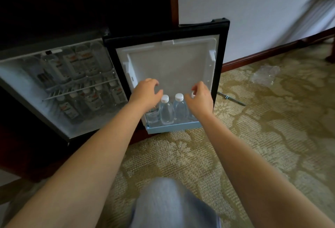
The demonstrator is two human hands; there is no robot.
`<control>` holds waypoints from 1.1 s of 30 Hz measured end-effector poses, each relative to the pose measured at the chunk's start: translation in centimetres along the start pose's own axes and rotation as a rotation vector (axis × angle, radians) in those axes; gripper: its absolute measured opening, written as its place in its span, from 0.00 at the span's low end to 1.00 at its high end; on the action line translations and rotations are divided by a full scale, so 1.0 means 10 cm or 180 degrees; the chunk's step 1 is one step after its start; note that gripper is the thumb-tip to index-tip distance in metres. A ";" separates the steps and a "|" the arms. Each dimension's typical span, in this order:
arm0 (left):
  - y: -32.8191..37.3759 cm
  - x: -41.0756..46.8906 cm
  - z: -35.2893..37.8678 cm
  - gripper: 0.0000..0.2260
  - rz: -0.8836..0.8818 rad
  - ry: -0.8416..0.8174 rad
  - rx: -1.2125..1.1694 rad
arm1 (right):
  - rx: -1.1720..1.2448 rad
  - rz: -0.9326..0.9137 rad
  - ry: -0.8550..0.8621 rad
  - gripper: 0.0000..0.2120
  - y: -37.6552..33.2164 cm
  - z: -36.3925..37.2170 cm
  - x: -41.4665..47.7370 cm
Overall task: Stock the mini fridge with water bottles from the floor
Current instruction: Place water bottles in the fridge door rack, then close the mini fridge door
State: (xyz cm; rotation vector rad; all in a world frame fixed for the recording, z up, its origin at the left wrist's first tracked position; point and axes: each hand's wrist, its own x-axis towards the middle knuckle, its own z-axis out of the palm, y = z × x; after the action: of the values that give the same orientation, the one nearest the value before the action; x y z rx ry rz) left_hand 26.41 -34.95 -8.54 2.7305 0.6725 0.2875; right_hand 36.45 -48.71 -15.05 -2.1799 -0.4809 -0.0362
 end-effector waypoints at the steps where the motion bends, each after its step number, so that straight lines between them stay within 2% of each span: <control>1: 0.05 0.02 -0.12 0.17 0.0009 0.0210 -0.0079 | 0.0021 -0.0154 0.0008 0.14 -0.16 -0.08 0.06; 7: 0.18 0.35 -0.77 0.17 0.0083 0.0872 -0.0115 | -0.0389 -0.1178 0.0187 0.19 -0.94 -0.41 0.46; 11: 0.20 0.61 -1.04 0.21 0.0082 0.0907 0.0030 | -0.0914 -0.1646 0.0466 0.21 -1.25 -0.54 0.82; 14: 0.20 0.77 -1.11 0.23 0.0067 0.0659 0.0208 | -0.1053 -0.1558 0.0471 0.21 -1.36 -0.58 1.09; 19: 0.14 0.88 -1.07 0.24 -0.0186 0.0173 0.0310 | -0.1443 -0.1012 -0.0259 0.28 -1.35 -0.50 1.35; 22: 0.12 0.85 -1.06 0.22 -0.0160 0.0254 0.0279 | -0.1589 -0.0976 -0.0456 0.32 -1.34 -0.48 1.39; 28: 0.14 0.67 -1.14 0.22 -0.0149 0.0278 0.0211 | -0.1841 -0.0957 -0.0468 0.37 -1.39 -0.52 1.22; 33: 0.09 0.40 -1.29 0.20 -0.0158 0.0280 0.0304 | -0.1898 -0.0813 -0.0464 0.38 -1.45 -0.57 0.93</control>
State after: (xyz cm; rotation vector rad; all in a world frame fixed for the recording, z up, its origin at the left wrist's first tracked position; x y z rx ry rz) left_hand 26.85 -30.52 4.26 2.8003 0.7959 0.3750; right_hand 40.78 -42.23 1.38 -2.6959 -0.9233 -0.1809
